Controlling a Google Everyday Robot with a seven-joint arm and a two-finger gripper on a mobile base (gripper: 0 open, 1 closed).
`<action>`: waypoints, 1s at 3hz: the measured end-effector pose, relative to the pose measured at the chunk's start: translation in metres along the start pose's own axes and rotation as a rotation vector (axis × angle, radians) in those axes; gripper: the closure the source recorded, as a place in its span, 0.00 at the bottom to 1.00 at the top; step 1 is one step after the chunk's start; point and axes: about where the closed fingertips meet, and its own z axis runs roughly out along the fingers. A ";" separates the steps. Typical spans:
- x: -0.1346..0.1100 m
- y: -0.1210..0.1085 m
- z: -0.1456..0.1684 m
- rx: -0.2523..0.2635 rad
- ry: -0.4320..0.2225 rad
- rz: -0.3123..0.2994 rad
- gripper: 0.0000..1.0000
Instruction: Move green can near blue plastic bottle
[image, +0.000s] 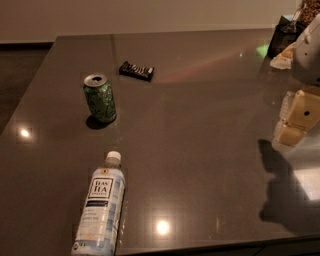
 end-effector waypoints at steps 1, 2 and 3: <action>-0.001 0.000 0.000 0.002 -0.001 -0.001 0.00; -0.014 -0.010 0.003 0.016 -0.031 -0.010 0.00; -0.036 -0.026 0.015 0.028 -0.077 -0.002 0.00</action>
Offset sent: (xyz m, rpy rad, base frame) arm 0.0288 0.0227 -0.0006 0.0482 -0.0304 0.0297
